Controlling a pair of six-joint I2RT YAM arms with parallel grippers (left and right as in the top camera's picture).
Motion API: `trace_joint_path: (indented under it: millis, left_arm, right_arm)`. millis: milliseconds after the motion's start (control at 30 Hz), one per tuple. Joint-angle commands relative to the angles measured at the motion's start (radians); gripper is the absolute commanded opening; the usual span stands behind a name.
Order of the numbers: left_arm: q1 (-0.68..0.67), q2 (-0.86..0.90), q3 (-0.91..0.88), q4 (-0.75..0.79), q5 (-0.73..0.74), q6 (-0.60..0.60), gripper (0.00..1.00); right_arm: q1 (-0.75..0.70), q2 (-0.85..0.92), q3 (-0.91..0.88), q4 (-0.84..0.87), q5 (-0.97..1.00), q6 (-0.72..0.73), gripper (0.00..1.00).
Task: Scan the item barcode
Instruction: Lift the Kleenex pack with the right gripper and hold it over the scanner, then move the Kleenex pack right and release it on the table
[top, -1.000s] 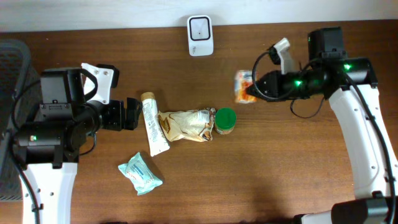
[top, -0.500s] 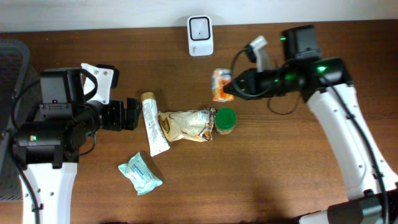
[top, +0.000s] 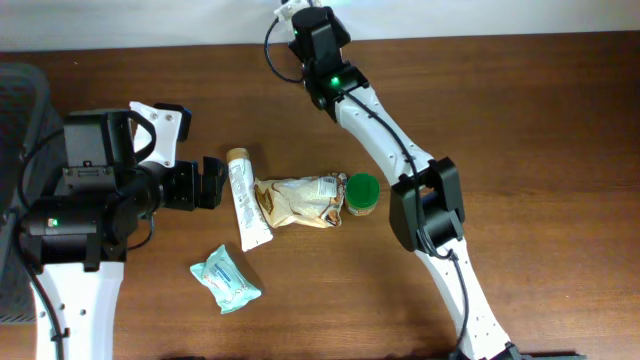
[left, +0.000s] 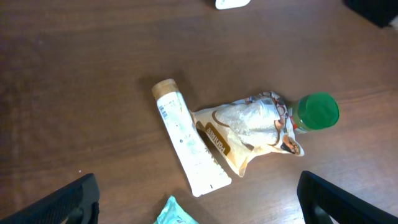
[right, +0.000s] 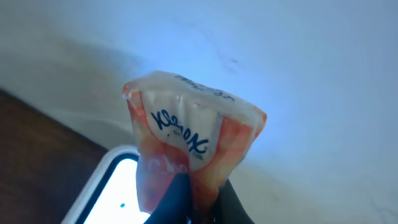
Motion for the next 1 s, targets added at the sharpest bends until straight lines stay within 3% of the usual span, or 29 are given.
trace_joint_path:
  millis: [0,67,567,633,733,867,900,967]
  left_arm:
    - [0.003,-0.003,0.003,-0.001,0.011,0.020,0.99]
    - [0.003,-0.003,0.003,-0.001,0.011,0.020,0.99]
    - [0.004,-0.003,0.003,-0.001,0.011,0.020,0.99]
    - [0.003,-0.003,0.003,-0.001,0.011,0.020,0.99]
    - [0.003,-0.003,0.003,-0.001,0.011,0.020,0.99]
    - [0.004,-0.003,0.003,-0.001,0.011,0.020,0.99]
    - [0.003,-0.003,0.003,-0.001,0.011,0.020,0.99]
    - [0.003,-0.003,0.003,-0.001,0.011,0.020,0.99]
  right_arm:
    - [-0.017,0.023,-0.005,0.011,0.021,-0.190,0.04]
    - [-0.033,0.024,-0.017,0.003,0.020,-0.244,0.04]
    - [-0.037,-0.012,-0.077,-0.083,0.087,-0.216,0.04]
    - [-0.027,-0.076,-0.077,-0.099,0.056,-0.131,0.04]
    - [-0.027,-0.262,-0.077,-0.282,-0.088,0.057,0.04]
    - [-0.064,-0.542,-0.077,-0.797,-0.094,0.535,0.04]
    - [-0.106,-0.597,-0.077,-1.001,-0.119,0.721,0.04]
    - [-0.217,-0.618,-0.077,-1.220,-0.301,0.787,0.04]
